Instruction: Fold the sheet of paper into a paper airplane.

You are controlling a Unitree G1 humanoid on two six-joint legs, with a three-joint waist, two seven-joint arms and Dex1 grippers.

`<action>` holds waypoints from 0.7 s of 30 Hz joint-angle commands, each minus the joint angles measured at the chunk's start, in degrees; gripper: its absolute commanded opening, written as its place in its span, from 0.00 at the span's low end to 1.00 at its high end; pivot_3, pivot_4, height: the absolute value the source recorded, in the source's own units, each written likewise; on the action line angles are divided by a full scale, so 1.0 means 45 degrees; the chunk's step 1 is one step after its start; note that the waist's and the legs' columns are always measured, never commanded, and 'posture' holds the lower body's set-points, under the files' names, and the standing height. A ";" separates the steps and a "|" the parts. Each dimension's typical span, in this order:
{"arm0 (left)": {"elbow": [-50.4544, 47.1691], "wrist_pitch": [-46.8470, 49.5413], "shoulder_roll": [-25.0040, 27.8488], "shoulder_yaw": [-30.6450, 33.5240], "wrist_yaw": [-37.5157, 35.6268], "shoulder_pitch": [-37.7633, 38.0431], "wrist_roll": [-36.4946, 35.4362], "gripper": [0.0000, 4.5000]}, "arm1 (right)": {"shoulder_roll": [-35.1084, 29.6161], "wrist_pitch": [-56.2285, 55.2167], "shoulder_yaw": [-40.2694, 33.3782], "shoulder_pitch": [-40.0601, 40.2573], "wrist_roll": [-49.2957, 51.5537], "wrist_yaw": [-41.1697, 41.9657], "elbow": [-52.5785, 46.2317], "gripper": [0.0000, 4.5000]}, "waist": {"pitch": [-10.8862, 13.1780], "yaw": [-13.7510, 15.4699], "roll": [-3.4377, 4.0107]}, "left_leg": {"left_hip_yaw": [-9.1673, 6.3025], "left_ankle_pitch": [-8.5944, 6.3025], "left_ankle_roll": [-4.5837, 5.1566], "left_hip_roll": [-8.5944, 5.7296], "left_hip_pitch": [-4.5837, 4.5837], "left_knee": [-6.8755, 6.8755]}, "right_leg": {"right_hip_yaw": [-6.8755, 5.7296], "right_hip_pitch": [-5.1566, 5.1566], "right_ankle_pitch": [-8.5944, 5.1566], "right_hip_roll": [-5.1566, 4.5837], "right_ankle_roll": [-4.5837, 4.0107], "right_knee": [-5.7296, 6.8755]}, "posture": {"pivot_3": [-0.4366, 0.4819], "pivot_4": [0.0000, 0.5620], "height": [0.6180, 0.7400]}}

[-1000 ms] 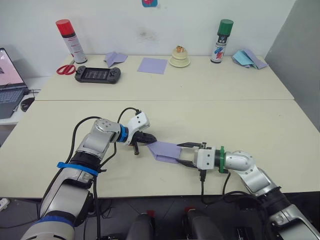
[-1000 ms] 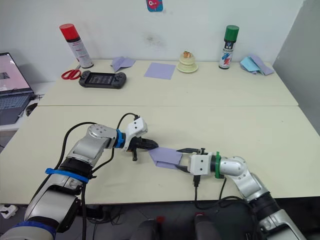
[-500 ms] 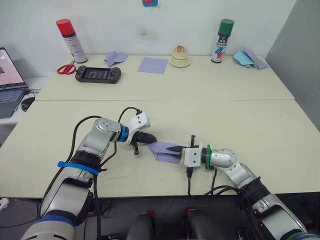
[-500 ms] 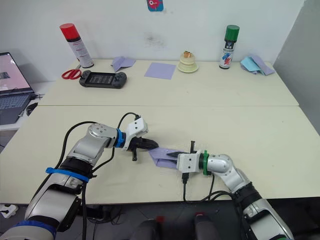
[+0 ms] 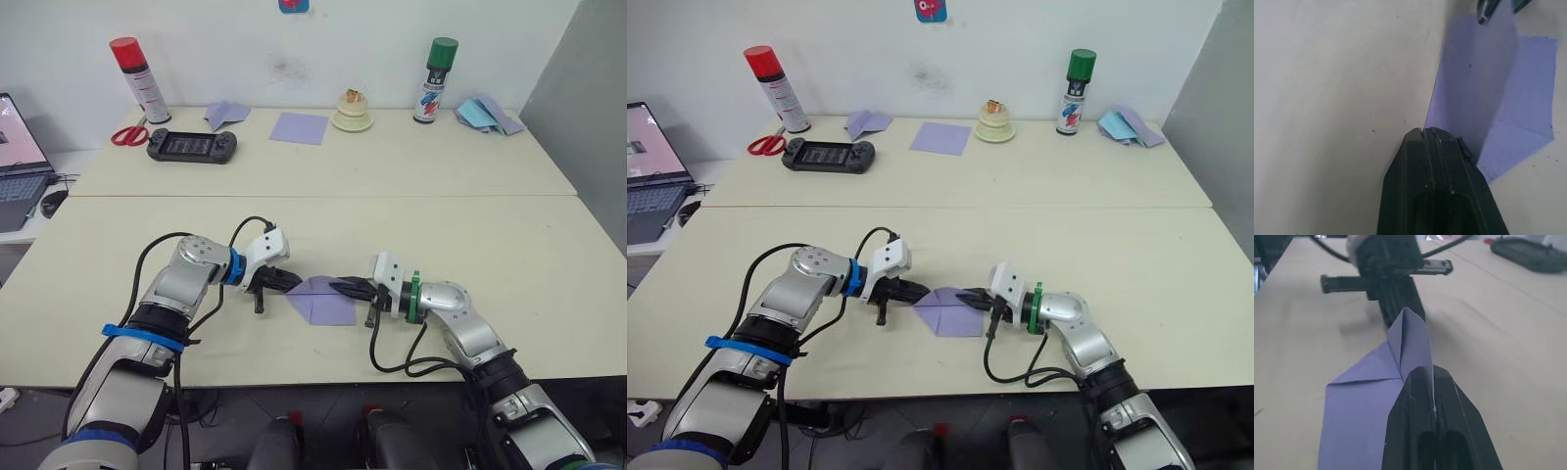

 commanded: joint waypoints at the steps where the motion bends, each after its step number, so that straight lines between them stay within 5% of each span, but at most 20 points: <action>1: 0.0067 -0.0060 0.0098 -0.0035 -0.0068 0.0052 0.0143 0.00 | 0.0156 0.1671 -0.0575 -0.0286 0.0528 -0.0414 -0.0623 0.00 | 0.0000 0.0000 0.0000 | -0.0001 0.0000 0.0000 0.0000 -0.0001 0.0000 | -0.0001 0.0000 0.0000 0.0000 0.0000 0.0000 | 0.48 0.27 1.00; 14: 0.1106 -0.3266 -0.0091 0.0708 0.0829 -0.0474 0.0117 0.00 | 0.0390 0.4816 -0.0802 -0.0640 0.0612 -0.0998 -0.0815 0.00 | 0.0000 -0.0002 0.0000 | 0.0001 -0.0001 0.0002 -0.0005 -0.0003 0.0001 | -0.0003 -0.0002 0.0000 0.0000 0.0001 0.0000 | 0.48 0.27 1.00; 21: -0.0060 -0.3014 -0.0417 0.1811 0.1397 -0.0537 -0.0919 0.00 | 0.0271 0.4953 -0.0769 -0.0714 0.0460 -0.1045 -0.0807 0.00 | 0.0000 0.0003 0.0000 | -0.0001 -0.0001 0.0002 -0.0006 -0.0029 0.0002 | -0.0007 -0.0017 0.0000 -0.0002 0.0001 -0.0009 | 0.48 0.27 1.00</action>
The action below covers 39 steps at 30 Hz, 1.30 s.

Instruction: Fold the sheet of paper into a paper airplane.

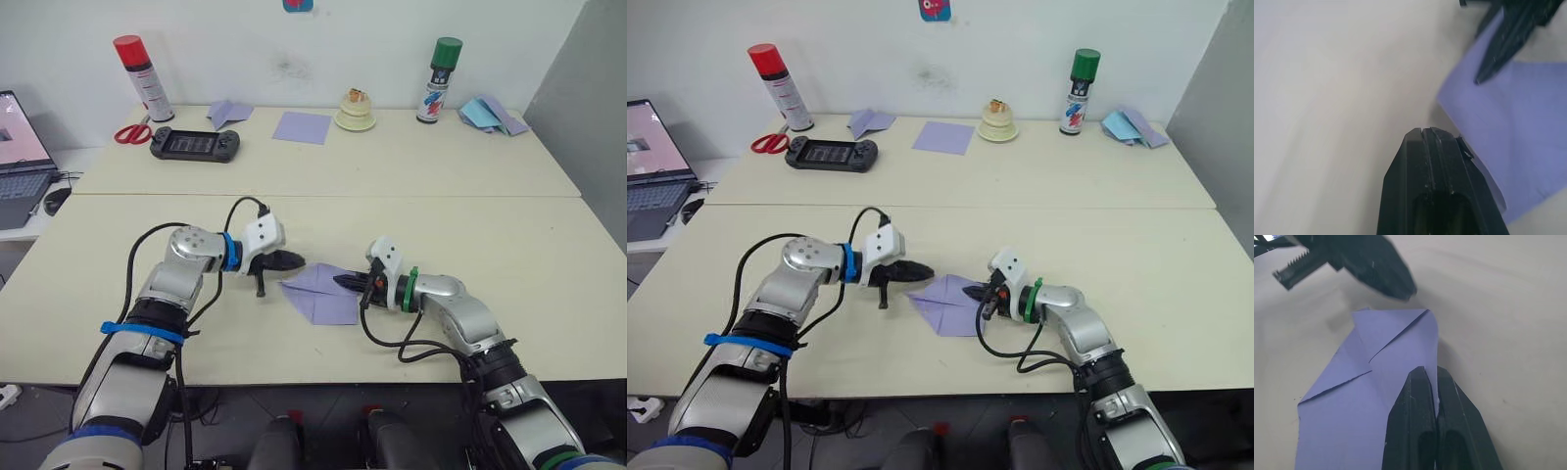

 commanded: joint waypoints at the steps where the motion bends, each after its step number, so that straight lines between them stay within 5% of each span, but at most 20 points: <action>1: -0.1246 0.0539 -0.0186 0.0796 0.0348 0.0068 -0.0853 0.00 | -0.0112 0.0054 -0.0127 -0.0043 -0.0097 -0.0013 -0.0311 0.00 | 0.0000 -0.0003 0.0000 | 0.0000 0.0000 0.0000 0.0000 -0.0001 -0.0001 | 0.0000 0.0000 0.0000 -0.0001 0.0000 -0.0001 | 0.48 0.27 1.00; 7: -0.3365 0.2045 -0.0012 0.0628 0.0296 0.1455 -0.1143 0.00 | -0.0121 0.0090 -0.0069 0.0058 -0.0087 0.0023 -0.0458 0.00 | 0.0000 -0.0015 0.0000 | -0.0003 0.0000 0.0000 0.0004 0.0000 -0.0003 | 0.0001 -0.0003 0.0000 -0.0001 0.0000 0.0002 | 0.48 0.27 1.00; 18: -0.2917 0.2418 0.0327 0.0265 0.0689 0.2808 -0.0483 0.00 | -0.0073 0.0146 -0.0003 0.0007 -0.0024 0.0335 -0.0570 0.00 | 0.0001 0.0002 0.0002 | -0.0007 0.0000 0.0000 0.0001 0.0002 -0.0001 | -0.0007 -0.0003 0.0000 0.0001 0.0000 0.0007 | 0.48 0.27 1.00; 21: -0.2996 0.2704 0.0158 0.0220 0.0713 0.2967 -0.0574 0.00 | -0.0070 -0.0068 -0.0042 -0.0029 -0.0174 0.0212 -0.0581 0.13 | 0.0001 0.0000 0.0002 | -0.0008 0.0000 0.0000 0.0004 0.0002 -0.0002 | -0.0008 -0.0003 0.0000 0.0001 0.0000 0.0007 | 0.48 0.27 1.00; 24: -0.3334 0.2963 0.0179 0.0088 0.0643 0.3242 -0.0585 0.00 | -0.0160 -0.0579 -0.0471 -0.0225 -0.0389 -0.0226 -0.0458 0.36 | 0.0001 -0.0006 0.0002 | -0.0004 0.0000 0.0000 0.0004 0.0003 -0.0003 | -0.0003 -0.0003 0.0000 0.0001 0.0000 0.0007 | 0.48 0.27 1.00; 31: -0.3664 0.3254 0.0197 -0.0006 0.0689 0.3501 -0.0513 0.00 | -0.0762 -0.3429 -0.0974 -0.0474 -0.1173 -0.0703 -0.0914 0.36 | 0.0001 -0.0003 0.0002 | 0.0000 0.0000 0.0000 -0.0001 0.0005 -0.0003 | 0.0000 -0.0001 -0.0001 -0.0001 0.0001 0.0004 | 0.48 0.27 1.00; 37: -0.3873 0.4090 -0.0036 -0.0100 0.0849 0.3441 -0.0604 0.00 | -0.0348 -0.3878 0.0221 0.0270 -0.1657 -0.0416 -0.2190 0.01 | 0.0000 0.0007 0.0002 | -0.0010 0.0000 0.0000 0.0006 0.0008 -0.0008 | -0.0009 0.0003 -0.0001 0.0002 0.0001 0.0005 | 0.48 0.27 1.00; 39: -0.3770 0.4132 -0.0011 -0.0186 0.0836 0.3381 -0.0499 0.00 | -0.0081 -0.3865 0.0882 0.0535 -0.2195 -0.0663 -0.1964 0.01 | -0.0001 0.0020 0.0002 | -0.0008 0.0000 0.0000 0.0002 0.0010 -0.0006 | -0.0006 0.0008 -0.0001 0.0001 0.0001 0.0004 | 0.48 0.27 1.00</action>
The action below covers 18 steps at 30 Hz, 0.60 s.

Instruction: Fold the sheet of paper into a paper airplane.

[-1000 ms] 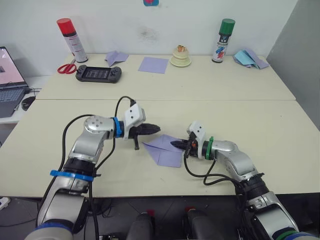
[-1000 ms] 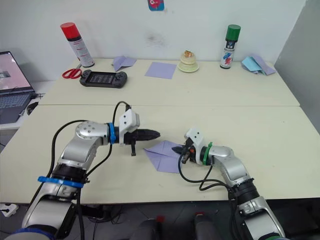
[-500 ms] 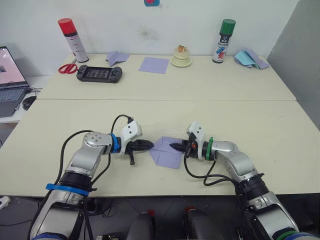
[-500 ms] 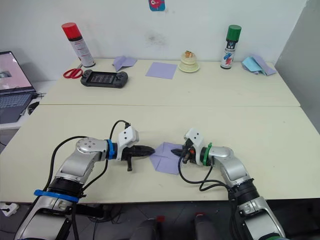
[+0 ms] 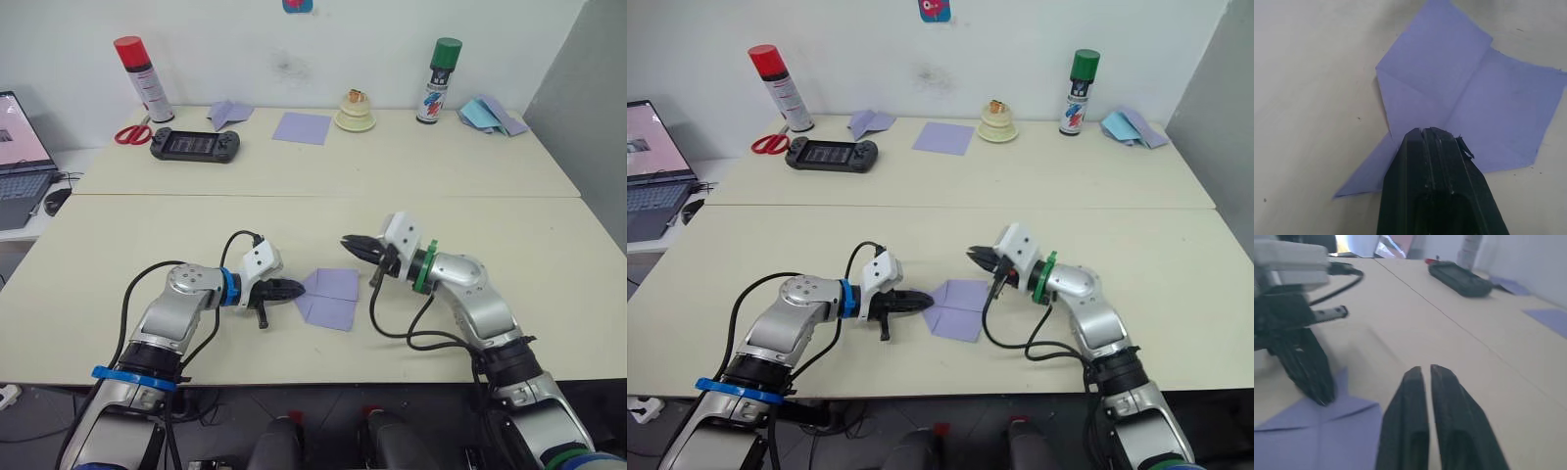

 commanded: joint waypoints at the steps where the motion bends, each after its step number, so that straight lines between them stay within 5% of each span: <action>1: 0.0056 0.0241 0.0005 -0.0456 -0.0029 0.0042 0.0181 0.00 | 0.0411 -0.0109 0.1078 0.0414 -0.0843 -0.0279 0.0152 0.01 | 0.0000 0.0008 0.0000 | 0.0001 0.0000 0.0000 -0.0003 0.0000 0.0001 | 0.0001 0.0001 0.0000 -0.0001 0.0000 0.0000 | 0.48 0.27 1.00; 12: 0.0142 0.0327 0.0054 -0.0560 0.0023 -0.0154 0.0304 0.00 | 0.0083 0.0006 0.2388 0.0930 -0.2676 -0.0342 0.1304 0.01 | -0.0006 0.0026 0.0004 | 0.0003 0.0000 -0.0001 -0.0010 0.0012 0.0004 | 0.0004 0.0009 0.0000 -0.0002 0.0001 -0.0001 | 0.48 0.27 1.00; 18: 0.0179 0.0487 -0.0085 -0.0533 0.0077 -0.0186 0.0126 0.00 | -0.0621 0.1436 0.1378 0.1880 -0.1697 -0.0219 0.0273 0.01 | -0.0044 0.0052 0.0010 | 0.0002 0.0000 -0.0001 -0.0018 0.0018 0.0004 | 0.0004 0.0019 -0.0002 -0.0005 0.0003 -0.0003 | 0.48 0.27 1.00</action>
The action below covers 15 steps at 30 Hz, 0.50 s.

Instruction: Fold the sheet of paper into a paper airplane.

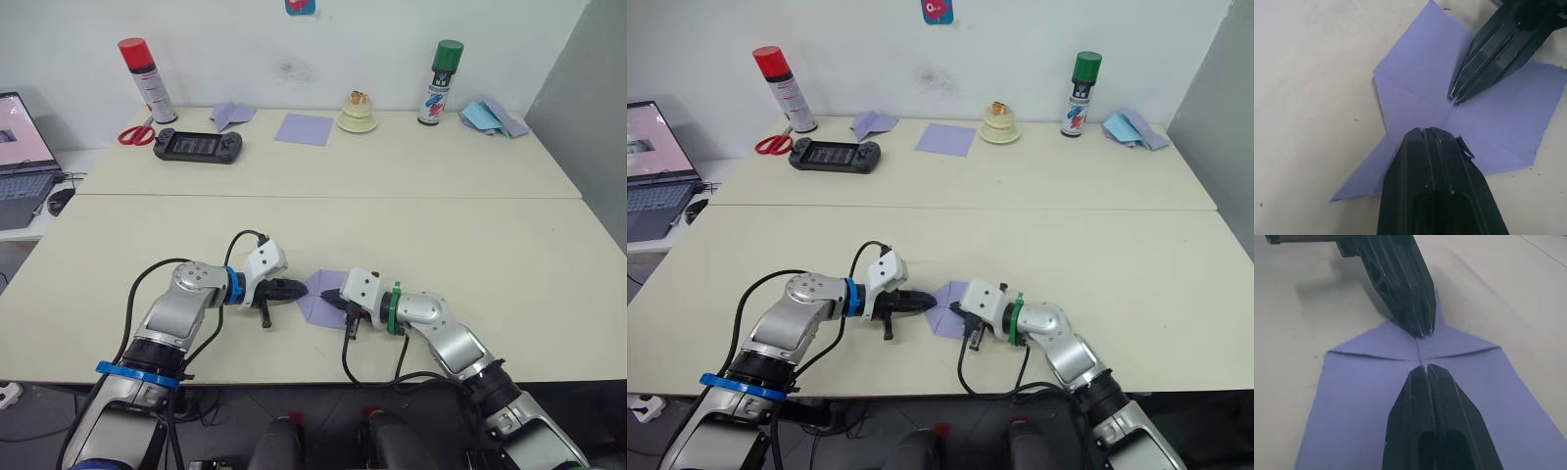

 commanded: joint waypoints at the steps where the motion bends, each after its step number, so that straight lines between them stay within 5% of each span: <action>1: 0.0103 0.0428 -0.0135 -0.0143 0.0029 0.0083 -0.0121 0.00 | -0.0434 0.1851 -0.0873 0.0870 0.0826 0.0256 -0.0510 0.01 | -0.0016 0.0012 0.0000 | -0.0001 0.0000 0.0000 0.0001 0.0000 0.0000 | -0.0001 0.0002 0.0000 0.0000 0.0000 -0.0001 | 0.48 0.27 1.00; 9: 0.0271 0.0415 -0.0200 -0.0350 0.0033 0.0008 0.0009 0.00 | -0.1495 0.5390 -0.2464 0.2455 0.2715 0.0345 -0.2828 0.01 | -0.0061 0.0038 0.0008 | -0.0002 -0.0001 0.0001 -0.0004 0.0004 0.0000 | -0.0001 0.0013 -0.0001 -0.0005 0.0002 -0.0009 | 0.48 0.27 1.00; 15: 0.0514 0.0257 -0.0176 -0.0414 -0.0025 -0.0124 0.0071 0.00 | -0.1739 0.4952 -0.3778 0.2765 0.4202 0.0593 -0.4384 0.01 | -0.0077 0.0062 0.0026 | 0.0002 -0.0001 0.0002 -0.0015 0.0002 -0.0001 | 0.0000 0.0017 -0.0032 0.0002 0.0055 -0.0018 | 0.48 0.27 1.00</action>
